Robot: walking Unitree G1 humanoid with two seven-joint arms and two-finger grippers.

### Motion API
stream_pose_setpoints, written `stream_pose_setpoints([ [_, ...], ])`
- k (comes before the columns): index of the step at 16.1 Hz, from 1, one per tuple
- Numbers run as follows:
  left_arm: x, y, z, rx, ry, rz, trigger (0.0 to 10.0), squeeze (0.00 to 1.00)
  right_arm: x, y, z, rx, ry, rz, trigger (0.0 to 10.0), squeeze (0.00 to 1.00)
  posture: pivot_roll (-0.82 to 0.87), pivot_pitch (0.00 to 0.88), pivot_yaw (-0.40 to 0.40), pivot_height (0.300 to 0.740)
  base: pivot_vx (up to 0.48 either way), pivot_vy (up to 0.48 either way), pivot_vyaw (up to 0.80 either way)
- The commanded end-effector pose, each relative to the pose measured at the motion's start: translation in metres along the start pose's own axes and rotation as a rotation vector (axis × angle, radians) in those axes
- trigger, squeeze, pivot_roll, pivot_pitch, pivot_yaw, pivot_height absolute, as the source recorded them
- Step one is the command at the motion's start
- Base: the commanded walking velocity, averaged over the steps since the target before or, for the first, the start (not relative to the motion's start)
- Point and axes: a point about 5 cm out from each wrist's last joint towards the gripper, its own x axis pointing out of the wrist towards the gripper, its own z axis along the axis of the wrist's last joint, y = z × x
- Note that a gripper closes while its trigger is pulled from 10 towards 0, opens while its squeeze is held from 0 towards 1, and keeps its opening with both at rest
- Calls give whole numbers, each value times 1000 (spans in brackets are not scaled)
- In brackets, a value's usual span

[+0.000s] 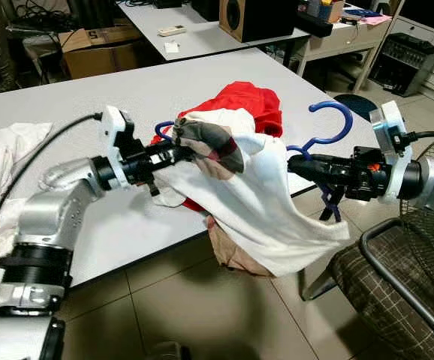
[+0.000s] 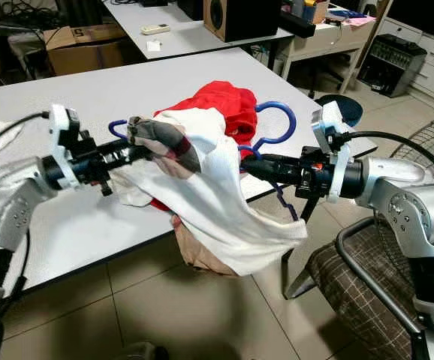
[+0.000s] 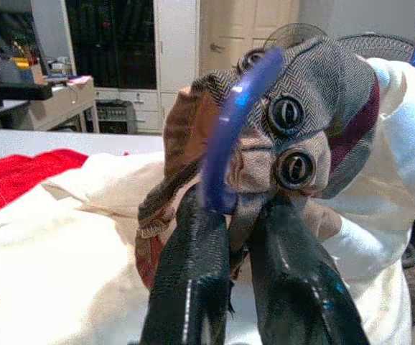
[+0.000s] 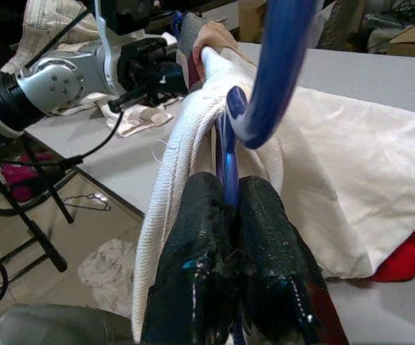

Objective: Hang hanger

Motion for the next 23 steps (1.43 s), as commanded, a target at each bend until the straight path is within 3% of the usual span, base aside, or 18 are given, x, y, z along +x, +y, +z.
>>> stream_pose_setpoints([
  [1,-32,21,1,17,55,160,0,0,-17,-7,6,-24,-11,-74,10000,0,-36,0,28,740,0,0,0],
  [5,-44,22,-5,39,145,158,0,0,-25,-16,8,-36,1,-156,10000,0,-35,0,28,740,0,0,0],
  [9,-44,23,-5,45,150,161,0,0,-31,-26,9,-41,-5,-253,10000,0,-37,0,28,740,0,0,0],
  [10,-42,24,-5,51,150,169,2941,0,-31,-26,9,-41,-6,-252,10000,0,-36,0,28,740,0,0,0],
  [11,-38,22,-8,56,154,172,10000,0,-30,-25,10,-39,-14,-239,10000,0,-37,0,28,740,0,0,0],
  [14,-30,17,-11,30,138,154,10000,0,-27,-23,9,-40,-13,-225,10000,0,-37,0,28,740,0,0,0],
  [15,-29,17,-11,17,131,151,10000,1000,-26,-24,9,-40,-15,-224,10000,0,-38,0,29,740,0,0,0],
  [20,-34,19,-9,20,129,150,10000,1000,-26,-23,9,-42,-11,-212,10000,0,-37,0,30,740,0,0,0],
  [23,-35,26,-4,56,106,220,10000,1000,-26,-22,8,-45,-6,-208,10000,0,-38,0,30,740,0,0,0],
])
